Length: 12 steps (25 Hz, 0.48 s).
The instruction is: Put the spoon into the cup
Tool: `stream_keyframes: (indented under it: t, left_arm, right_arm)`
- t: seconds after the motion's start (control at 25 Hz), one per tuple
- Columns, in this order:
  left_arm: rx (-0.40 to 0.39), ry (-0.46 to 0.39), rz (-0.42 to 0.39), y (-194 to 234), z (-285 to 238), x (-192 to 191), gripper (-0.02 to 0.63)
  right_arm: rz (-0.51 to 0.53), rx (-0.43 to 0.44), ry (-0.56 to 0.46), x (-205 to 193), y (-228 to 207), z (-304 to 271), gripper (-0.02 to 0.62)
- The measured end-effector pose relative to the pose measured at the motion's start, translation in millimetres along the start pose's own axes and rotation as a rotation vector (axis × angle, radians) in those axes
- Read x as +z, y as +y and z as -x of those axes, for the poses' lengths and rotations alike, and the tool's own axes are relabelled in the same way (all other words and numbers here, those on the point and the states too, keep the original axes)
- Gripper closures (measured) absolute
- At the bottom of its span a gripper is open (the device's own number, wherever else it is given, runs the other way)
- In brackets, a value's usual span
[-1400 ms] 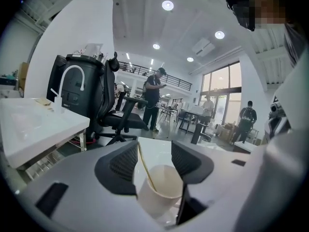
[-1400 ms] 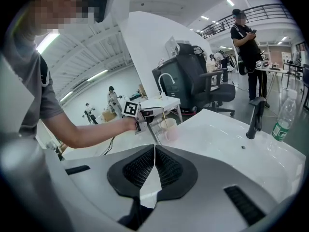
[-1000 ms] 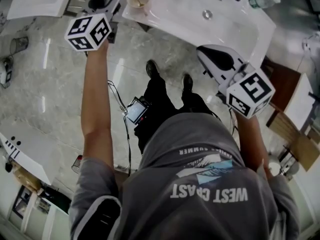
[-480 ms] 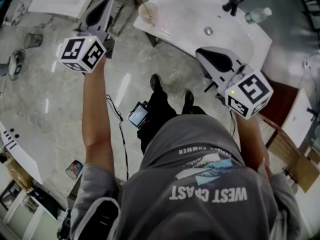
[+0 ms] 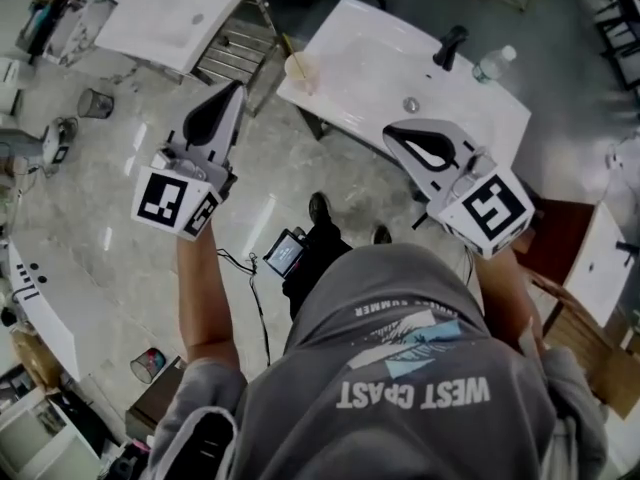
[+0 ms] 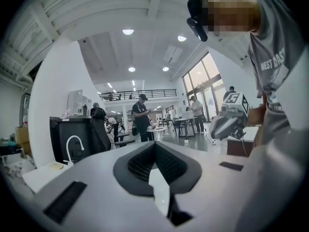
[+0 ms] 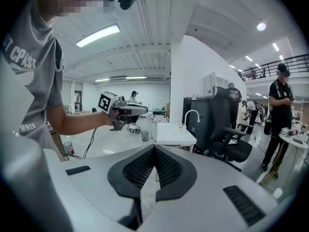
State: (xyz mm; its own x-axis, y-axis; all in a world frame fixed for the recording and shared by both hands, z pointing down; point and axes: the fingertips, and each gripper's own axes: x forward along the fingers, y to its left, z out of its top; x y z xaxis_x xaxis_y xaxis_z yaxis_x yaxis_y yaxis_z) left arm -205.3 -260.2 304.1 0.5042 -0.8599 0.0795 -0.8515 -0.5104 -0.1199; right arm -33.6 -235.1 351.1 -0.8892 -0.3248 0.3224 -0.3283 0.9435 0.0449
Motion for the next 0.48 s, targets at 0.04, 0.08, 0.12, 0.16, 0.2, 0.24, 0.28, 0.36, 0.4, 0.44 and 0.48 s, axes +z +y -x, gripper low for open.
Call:
stream_keyframes:
  t: [0.04, 0.08, 0.12, 0.16, 0.2, 0.24, 0.28, 0.36, 0.4, 0.44, 0.48]
  left_arm:
    - [0.000, 0.005, -0.017, -9.1, 3.8, 3.4, 0.604]
    - [0.001, 0.008, -0.028, -17.9, 7.3, 6.3, 0.604]
    - [0.002, 0.010, -0.033, -26.4, 10.6, 8.4, 0.604]
    - [0.003, 0.010, -0.034, -34.5, 13.6, 9.9, 0.604]
    - [0.004, 0.009, -0.032, -42.3, 16.4, 10.7, 0.604]
    - [0.003, 0.007, -0.027, -50.1, 18.9, 11.2, 0.604]
    - [0.001, 0.004, -0.019, -58.0, 20.9, 11.5, 0.604]
    - [-0.011, -0.005, 0.001, -75.3, 24.0, 12.2, 0.604]
    - [-0.020, -0.010, 0.014, -84.6, 25.3, 12.7, 0.604]
    - [-0.029, -0.015, 0.025, -94.0, 26.4, 13.4, 0.604]
    - [-0.037, -0.019, 0.035, -103.1, 27.4, 14.0, 0.604]
  right_arm:
    - [0.012, 0.002, -0.009, 3.6, -0.1, 4.8, 0.565]
    - [0.022, 0.004, -0.018, 6.4, -0.1, 9.6, 0.565]
    - [0.030, 0.006, -0.025, 8.2, 0.1, 14.3, 0.565]
    - [0.036, 0.008, -0.030, 8.8, 0.7, 18.7, 0.565]
    - [0.042, 0.010, -0.033, 8.2, 1.8, 22.7, 0.565]
    - [0.047, 0.013, -0.035, 6.8, 3.2, 26.2, 0.565]
    - [0.052, 0.016, -0.035, 4.8, 5.0, 29.5, 0.565]
    - [0.060, 0.025, -0.035, 0.4, 9.5, 36.0, 0.565]
    - [0.061, 0.030, -0.035, -1.6, 12.2, 39.7, 0.565]
    - [0.060, 0.033, -0.035, -3.3, 15.1, 43.7, 0.565]
    - [0.059, 0.037, -0.035, -5.0, 18.0, 48.0, 0.565]
